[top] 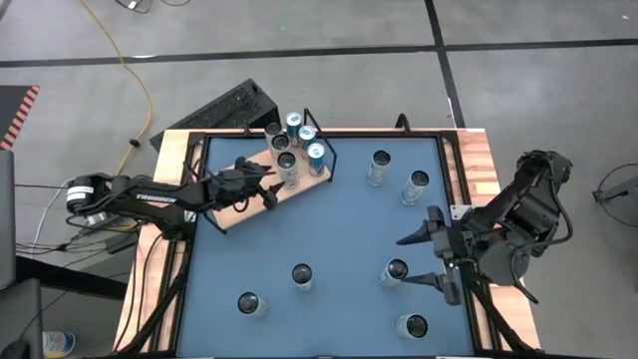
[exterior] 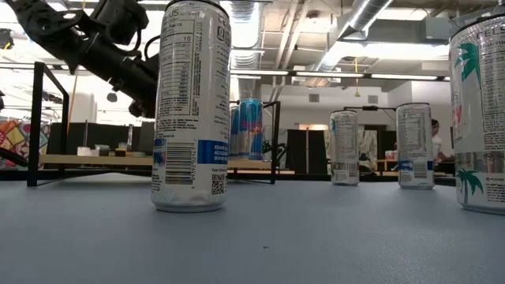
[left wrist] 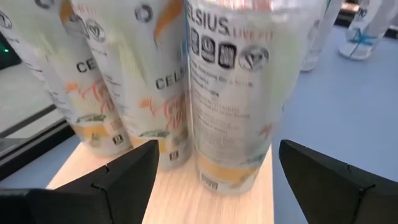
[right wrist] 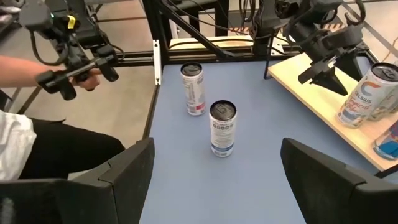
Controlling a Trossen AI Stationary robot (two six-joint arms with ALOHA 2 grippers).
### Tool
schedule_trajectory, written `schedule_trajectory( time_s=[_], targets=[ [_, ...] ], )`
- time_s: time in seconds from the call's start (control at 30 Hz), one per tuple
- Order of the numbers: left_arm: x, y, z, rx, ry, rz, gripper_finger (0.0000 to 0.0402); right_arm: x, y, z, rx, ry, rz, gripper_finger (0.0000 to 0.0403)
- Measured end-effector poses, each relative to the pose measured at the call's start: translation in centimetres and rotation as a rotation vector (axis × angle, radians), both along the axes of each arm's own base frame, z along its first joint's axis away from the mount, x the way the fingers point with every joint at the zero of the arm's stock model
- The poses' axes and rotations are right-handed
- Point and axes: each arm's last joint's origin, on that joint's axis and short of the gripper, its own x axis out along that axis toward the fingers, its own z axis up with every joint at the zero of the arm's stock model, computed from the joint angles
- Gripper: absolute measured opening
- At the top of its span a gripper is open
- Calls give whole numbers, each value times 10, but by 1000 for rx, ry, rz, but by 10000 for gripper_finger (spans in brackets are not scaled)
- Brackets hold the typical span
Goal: Place canned beverage on shelf
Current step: Put the white and yellow soda can on the shelf aligned with the other white and yellow soda cans
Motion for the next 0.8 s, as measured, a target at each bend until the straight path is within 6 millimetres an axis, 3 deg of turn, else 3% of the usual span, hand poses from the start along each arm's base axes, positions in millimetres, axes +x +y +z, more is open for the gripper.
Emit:
schedule_trajectory(
  time_s=[0.3,0.8],
  targets=[
    [-1,-3,-3,43,56,73,318,-1,-1,-2,-5,16,-6,334],
    [1,-2,5,67,-30,86,318,-2,-2,-3,-23,32,-7,334]
  ],
)
